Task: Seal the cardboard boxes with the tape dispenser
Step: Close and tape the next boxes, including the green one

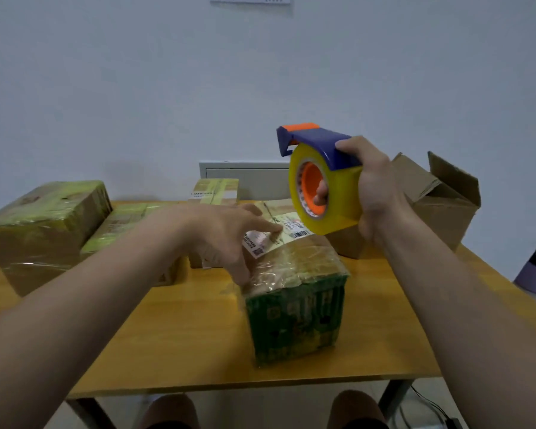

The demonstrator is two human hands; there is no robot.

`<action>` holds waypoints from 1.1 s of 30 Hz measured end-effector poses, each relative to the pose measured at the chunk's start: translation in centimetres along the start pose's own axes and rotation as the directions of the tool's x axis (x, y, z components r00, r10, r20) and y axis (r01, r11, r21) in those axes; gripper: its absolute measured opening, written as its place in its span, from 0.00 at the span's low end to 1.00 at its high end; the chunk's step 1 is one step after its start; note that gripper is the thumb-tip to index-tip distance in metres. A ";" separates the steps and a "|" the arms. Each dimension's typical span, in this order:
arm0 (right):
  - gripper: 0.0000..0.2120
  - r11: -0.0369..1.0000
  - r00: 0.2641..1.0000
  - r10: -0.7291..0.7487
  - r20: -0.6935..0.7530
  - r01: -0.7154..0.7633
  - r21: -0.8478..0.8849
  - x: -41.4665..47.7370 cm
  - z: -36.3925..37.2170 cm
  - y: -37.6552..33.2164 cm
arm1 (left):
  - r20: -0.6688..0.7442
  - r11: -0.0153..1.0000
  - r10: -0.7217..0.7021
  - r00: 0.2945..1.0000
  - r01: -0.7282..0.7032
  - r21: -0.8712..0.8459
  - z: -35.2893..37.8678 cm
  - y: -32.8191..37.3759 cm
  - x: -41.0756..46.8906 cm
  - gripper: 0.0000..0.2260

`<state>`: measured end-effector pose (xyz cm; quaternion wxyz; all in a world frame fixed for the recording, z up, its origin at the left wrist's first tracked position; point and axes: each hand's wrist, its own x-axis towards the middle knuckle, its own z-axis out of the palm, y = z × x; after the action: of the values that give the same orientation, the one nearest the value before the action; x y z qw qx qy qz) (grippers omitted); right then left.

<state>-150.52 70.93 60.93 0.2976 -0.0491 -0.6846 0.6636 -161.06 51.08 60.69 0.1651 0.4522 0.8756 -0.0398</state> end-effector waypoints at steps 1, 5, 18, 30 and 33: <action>0.20 1.000 1.000 0.022 0.015 -0.022 0.021 0.0 -0.1 0.3 | -0.007 1.000 0.003 1.000 -0.003 0.001 -0.1 -0.3 0.1 0.51; 0.18 0.988 0.992 0.120 0.039 -0.123 0.089 -0.2 -0.3 1.4 | 0.023 0.999 0.042 0.999 -0.042 -0.011 -0.4 -0.7 0.9 0.51; 0.18 0.993 0.994 0.109 -0.008 -0.109 -0.039 0.1 -3.2 1.6 | -0.245 0.988 0.028 0.969 0.011 0.157 2.6 1.2 1.9 0.58; 0.26 0.991 0.965 -0.098 -0.242 0.072 -0.114 0.2 -3.3 0.6 | -0.645 0.900 -0.128 0.753 0.362 0.244 6.1 10.0 4.0 0.52; 0.20 0.988 0.972 -0.134 -0.194 0.115 -0.104 1.4 -3.6 -0.5 | -0.672 0.909 -0.156 0.724 0.371 0.188 6.3 10.4 4.6 0.51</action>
<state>-149.82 74.70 61.64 0.4033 -0.0864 -0.6829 0.6029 -153.59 59.35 54.12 -0.2256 0.3272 0.9166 -0.0425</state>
